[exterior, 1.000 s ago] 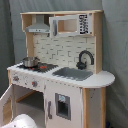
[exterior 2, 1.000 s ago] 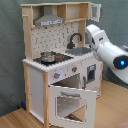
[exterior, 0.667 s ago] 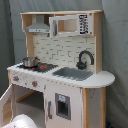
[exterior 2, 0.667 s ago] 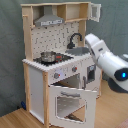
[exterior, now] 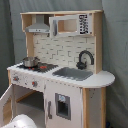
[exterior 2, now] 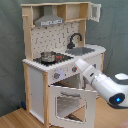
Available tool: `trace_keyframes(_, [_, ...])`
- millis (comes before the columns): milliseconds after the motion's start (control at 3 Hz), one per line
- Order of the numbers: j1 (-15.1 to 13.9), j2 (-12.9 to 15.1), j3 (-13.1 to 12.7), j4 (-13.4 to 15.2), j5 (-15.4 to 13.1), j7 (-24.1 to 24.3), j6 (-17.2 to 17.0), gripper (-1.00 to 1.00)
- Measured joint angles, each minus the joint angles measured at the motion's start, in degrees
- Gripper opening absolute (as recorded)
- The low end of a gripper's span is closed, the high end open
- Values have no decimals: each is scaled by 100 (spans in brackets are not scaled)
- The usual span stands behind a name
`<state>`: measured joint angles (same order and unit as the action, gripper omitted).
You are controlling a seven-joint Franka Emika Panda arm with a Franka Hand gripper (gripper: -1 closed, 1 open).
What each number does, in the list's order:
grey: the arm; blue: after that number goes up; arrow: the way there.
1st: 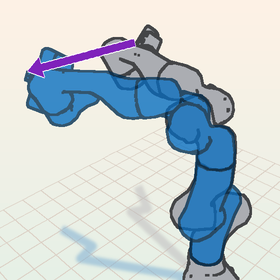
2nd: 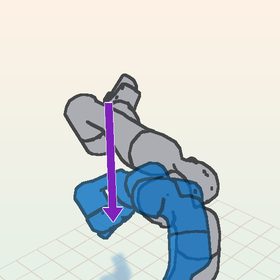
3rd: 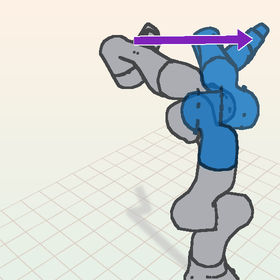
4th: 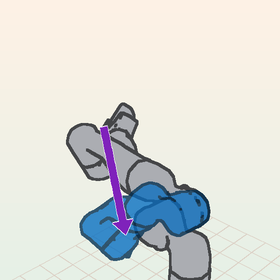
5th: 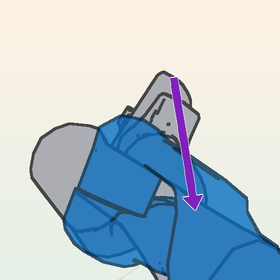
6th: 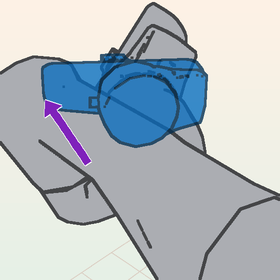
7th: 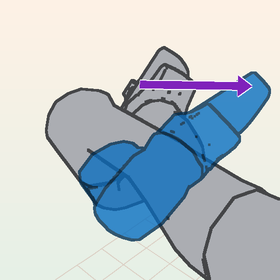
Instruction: Play with the kitchen
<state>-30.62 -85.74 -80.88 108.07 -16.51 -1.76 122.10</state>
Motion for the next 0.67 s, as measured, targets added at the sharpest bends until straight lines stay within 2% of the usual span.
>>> trace_keyframes(333, [5, -1, -408, 1, -1, -412, 300, 100])
trace_keyframes(667, [1, 14, -657, 19, -1, -825, 610, 100])
